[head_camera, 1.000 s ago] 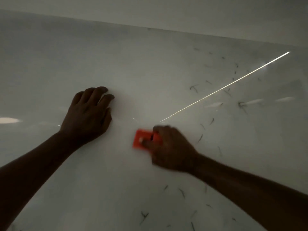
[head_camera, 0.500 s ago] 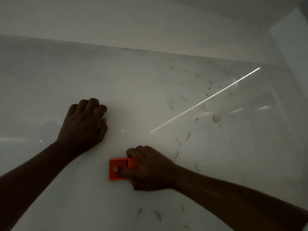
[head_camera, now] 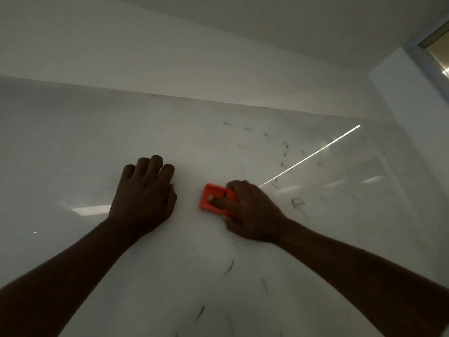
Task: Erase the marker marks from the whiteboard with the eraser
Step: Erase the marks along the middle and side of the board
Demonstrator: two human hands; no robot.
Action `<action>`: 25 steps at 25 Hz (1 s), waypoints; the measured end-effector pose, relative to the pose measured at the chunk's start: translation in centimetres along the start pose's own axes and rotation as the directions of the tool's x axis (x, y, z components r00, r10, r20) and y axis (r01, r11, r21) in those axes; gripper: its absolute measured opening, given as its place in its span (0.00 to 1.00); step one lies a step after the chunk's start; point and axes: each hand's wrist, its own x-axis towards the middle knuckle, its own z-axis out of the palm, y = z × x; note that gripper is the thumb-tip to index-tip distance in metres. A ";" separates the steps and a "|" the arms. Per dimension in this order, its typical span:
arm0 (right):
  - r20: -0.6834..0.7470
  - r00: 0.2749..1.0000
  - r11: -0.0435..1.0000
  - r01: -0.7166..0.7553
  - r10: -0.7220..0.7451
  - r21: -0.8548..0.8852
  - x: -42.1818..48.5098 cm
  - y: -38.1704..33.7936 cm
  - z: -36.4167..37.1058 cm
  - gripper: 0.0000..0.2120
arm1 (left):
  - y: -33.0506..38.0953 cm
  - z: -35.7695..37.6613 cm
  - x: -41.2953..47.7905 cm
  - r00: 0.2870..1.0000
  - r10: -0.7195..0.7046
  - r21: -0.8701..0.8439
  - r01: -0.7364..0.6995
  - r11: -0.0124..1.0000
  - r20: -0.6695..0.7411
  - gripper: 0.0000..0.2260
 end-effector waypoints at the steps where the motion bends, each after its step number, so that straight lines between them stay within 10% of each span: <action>1: -0.006 0.991 0.991 -0.133 0.133 -0.032 -0.7 2.7 -0.7 0.25 | 0.4 0.5 0.2 1.000 0.001 0.007 -0.001 1.000 -0.005 0.16; 2: -0.034 0.917 0.916 -0.398 0.396 -0.054 -0.7 4.6 -1.1 0.24 | 0.6 0.9 0.3 1.000 0.000 0.015 0.000 1.000 -0.010 0.17; 5: -0.135 0.216 0.228 -0.971 0.967 0.077 4.0 5.8 -0.7 0.23 | 0.8 1.1 0.4 1.000 -0.005 0.024 0.005 1.000 -0.016 0.18; 6: -0.116 0.240 0.249 -0.965 0.964 0.079 6.4 4.7 -0.3 0.24 | 0.9 1.1 0.5 1.000 -0.006 0.022 0.006 1.000 -0.013 0.19; 10: -0.155 0.946 0.955 -0.268 0.286 0.125 11.7 -0.2 1.6 0.25 | 1.2 0.6 0.5 1.000 -0.012 0.013 0.012 1.000 -0.004 0.22; 12: -0.139 0.985 0.991 -0.088 0.101 0.098 12.0 2.8 0.9 0.24 | 1.0 0.6 0.5 1.000 -0.005 0.013 0.005 1.000 -0.007 0.24; 13: -0.123 0.965 0.972 -0.225 0.232 0.069 11.7 5.2 0.6 0.24 | 0.9 0.7 0.4 1.000 -0.008 0.014 0.008 1.000 -0.014 0.24; 16: -0.138 0.550 0.556 -0.831 0.824 0.009 10.1 12.1 -0.7 0.24 | 1.0 1.2 0.3 0.999 -0.019 0.023 0.020 1.000 -0.040 0.23; 18: -0.146 0.347 0.358 -0.932 0.926 0.054 11.4 11.7 -0.3 0.23 | 1.2 1.3 0.5 0.998 -0.022 0.031 0.024 0.999 -0.052 0.23; 23: -0.192 0.908 0.927 -0.354 0.372 0.120 16.2 -0.4 2.0 0.25 | 0.8 1.0 0.4 1.000 -0.008 0.058 0.010 0.998 -0.026 0.24; 25: -0.202 0.950 0.969 -0.222 0.240 0.107 14.4 1.5 1.2 0.25 | 0.7 0.9 0.3 1.000 -0.005 0.055 0.006 0.998 -0.009 0.24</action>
